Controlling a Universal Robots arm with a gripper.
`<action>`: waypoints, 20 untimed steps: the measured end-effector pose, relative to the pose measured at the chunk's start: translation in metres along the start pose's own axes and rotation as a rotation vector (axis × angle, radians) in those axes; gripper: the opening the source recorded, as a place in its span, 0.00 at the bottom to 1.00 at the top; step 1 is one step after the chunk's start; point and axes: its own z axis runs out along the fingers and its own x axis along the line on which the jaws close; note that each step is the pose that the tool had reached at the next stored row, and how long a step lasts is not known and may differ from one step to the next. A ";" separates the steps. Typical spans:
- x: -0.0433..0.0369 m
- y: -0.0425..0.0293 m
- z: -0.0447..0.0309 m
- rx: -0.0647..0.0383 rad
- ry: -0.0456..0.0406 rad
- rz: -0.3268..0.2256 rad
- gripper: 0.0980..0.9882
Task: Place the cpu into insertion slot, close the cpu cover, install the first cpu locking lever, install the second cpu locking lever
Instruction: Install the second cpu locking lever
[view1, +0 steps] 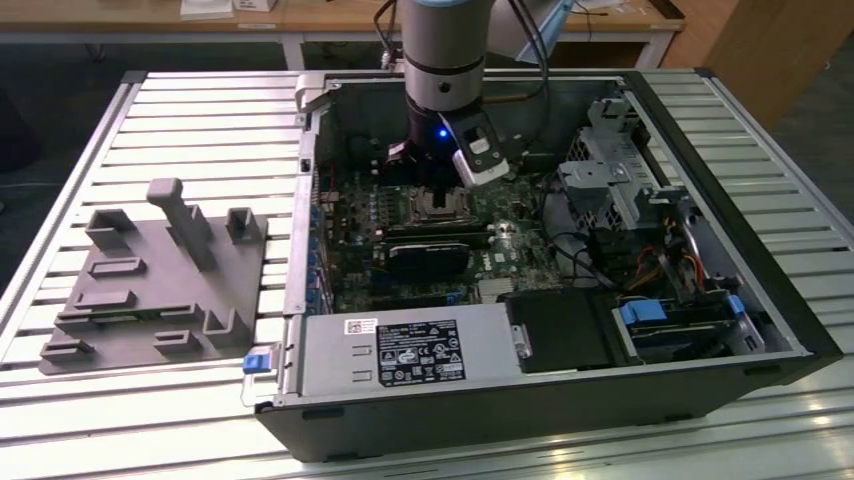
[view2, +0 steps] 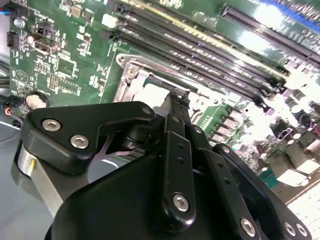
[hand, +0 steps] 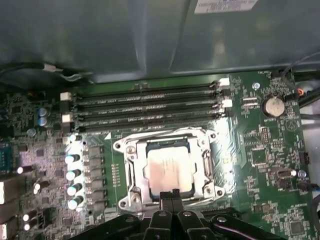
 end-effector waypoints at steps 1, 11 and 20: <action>-0.0005 0.0024 0.0003 0.004 -0.0004 0.000 0.01; -0.0053 0.0109 0.0008 0.024 -0.0027 -0.002 0.01; -0.0055 0.0113 -0.0022 0.024 -0.0029 -0.002 0.01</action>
